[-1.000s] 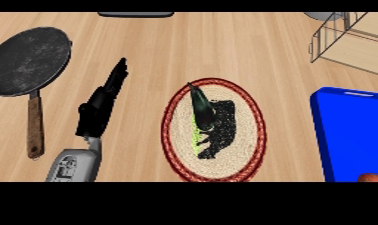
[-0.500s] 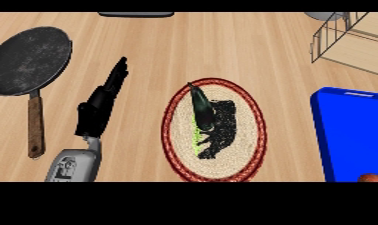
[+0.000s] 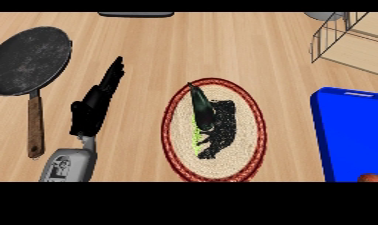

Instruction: Pick the tomato from the placemat and place it in the tiered shelf

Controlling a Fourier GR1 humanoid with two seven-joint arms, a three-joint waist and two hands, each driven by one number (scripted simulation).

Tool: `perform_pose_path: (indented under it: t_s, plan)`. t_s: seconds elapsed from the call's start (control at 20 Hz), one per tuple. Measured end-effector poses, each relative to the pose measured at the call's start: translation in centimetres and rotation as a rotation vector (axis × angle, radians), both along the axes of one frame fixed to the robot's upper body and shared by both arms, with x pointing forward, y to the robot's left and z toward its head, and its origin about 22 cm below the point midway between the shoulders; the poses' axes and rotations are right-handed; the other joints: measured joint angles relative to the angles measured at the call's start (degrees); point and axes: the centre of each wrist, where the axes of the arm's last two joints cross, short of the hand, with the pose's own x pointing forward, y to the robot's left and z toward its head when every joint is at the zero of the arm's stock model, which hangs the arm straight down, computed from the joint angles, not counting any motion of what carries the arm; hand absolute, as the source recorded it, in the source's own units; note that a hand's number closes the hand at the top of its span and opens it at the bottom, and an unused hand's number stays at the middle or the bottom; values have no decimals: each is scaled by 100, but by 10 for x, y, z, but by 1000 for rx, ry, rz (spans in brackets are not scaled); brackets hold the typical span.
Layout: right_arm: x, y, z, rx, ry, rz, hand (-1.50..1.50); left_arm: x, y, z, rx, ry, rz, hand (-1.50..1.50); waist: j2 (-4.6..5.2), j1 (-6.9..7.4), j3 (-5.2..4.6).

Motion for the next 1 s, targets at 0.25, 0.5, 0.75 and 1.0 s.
perform_pose_path:
  t_s: [0.25, 0.5, 0.75, 1.0]
  plan:
    - [-5, -14, -10, 26, 20, -105, -150, 5, -1, 3, -2, 2, 3, 0, -6, -24, 3]
    - [-10, -19, -8, 89, -54, -84, -150, -1, 0, -7, 4, 0, 16, 0, -17, -46, 4]
    - [-13, -18, 4, 155, -123, -18, -150, 2, 1, -4, 1, 1, 21, 0, -26, -64, 4]
    - [-14, -12, 18, 195, -157, 63, -150, 5, 0, -3, 2, 0, 17, 0, -31, -79, 2]
